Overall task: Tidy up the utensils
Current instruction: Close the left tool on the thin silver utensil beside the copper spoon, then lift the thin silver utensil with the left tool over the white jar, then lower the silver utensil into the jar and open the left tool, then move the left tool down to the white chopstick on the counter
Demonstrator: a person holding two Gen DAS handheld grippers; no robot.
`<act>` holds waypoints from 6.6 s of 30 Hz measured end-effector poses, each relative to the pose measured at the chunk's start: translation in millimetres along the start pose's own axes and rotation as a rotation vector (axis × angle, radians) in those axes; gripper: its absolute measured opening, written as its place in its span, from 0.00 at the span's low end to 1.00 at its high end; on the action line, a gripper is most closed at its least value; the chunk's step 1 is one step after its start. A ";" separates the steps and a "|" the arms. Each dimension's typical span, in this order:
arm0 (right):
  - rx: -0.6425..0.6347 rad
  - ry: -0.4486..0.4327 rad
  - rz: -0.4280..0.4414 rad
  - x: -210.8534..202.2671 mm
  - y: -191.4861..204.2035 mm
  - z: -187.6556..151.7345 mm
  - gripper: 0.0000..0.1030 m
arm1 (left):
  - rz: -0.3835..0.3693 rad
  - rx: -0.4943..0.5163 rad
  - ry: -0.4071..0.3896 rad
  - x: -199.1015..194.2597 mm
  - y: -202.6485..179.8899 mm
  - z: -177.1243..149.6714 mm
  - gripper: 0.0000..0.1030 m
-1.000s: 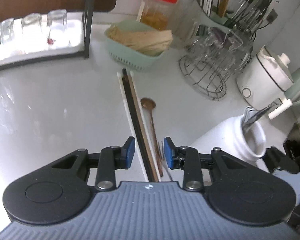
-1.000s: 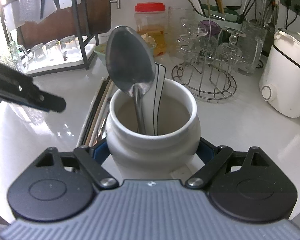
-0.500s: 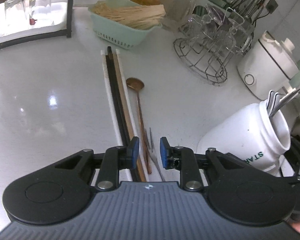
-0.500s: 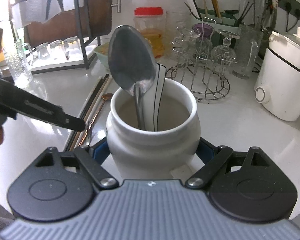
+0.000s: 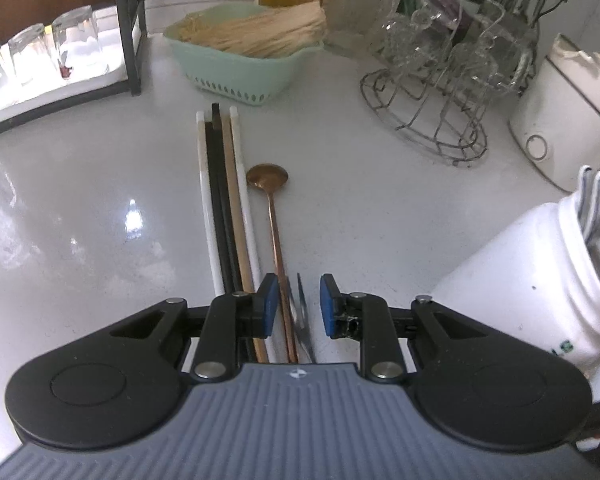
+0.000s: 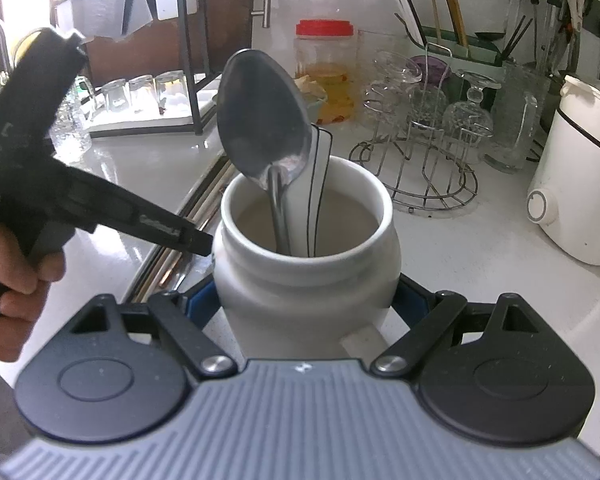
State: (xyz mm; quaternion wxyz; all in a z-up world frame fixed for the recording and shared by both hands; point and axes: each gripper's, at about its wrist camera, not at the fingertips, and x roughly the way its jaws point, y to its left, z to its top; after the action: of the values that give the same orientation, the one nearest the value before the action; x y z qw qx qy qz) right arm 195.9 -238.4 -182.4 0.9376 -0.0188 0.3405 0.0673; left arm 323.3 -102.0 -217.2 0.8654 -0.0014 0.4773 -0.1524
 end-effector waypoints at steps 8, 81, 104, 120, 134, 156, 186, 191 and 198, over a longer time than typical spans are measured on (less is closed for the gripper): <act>-0.005 -0.003 0.003 0.2 -0.2 -0.7 0.88 | 0.064 0.010 0.017 2.2 -5.4 0.4 0.05; -0.071 0.033 0.078 23.1 2.4 20.3 0.89 | 0.015 0.072 -0.307 -140.4 -17.5 102.1 0.01; -0.087 0.023 0.104 30.1 14.6 24.6 0.88 | -0.105 0.224 -0.398 -157.2 -68.8 135.1 0.01; -0.067 0.016 0.091 29.6 14.7 23.8 0.88 | -0.138 0.410 -0.260 -116.1 -103.5 100.5 0.01; -0.061 0.018 0.078 30.6 17.0 24.7 0.89 | -0.220 0.464 0.009 -113.2 -113.9 100.4 0.03; -0.059 0.005 0.092 30.9 13.2 22.0 0.89 | -0.248 0.499 0.274 -80.2 -109.3 93.6 0.05; -0.043 0.028 0.072 31.2 16.6 25.6 0.88 | -0.224 0.352 0.086 -125.3 -91.5 94.9 0.47; -0.048 0.046 0.079 30.6 14.0 26.4 0.88 | -0.207 0.245 0.019 -141.3 -71.8 94.1 0.49; -0.035 0.054 0.059 31.4 15.9 27.0 0.88 | -0.170 0.133 -0.057 -164.4 -35.9 83.1 0.50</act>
State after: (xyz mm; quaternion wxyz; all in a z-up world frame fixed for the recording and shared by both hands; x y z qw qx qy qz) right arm 234.8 -216.9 -181.6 0.9253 -0.0271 0.3648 0.1004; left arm 300.7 -104.6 -31.0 0.8607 0.0113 0.4396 -0.2566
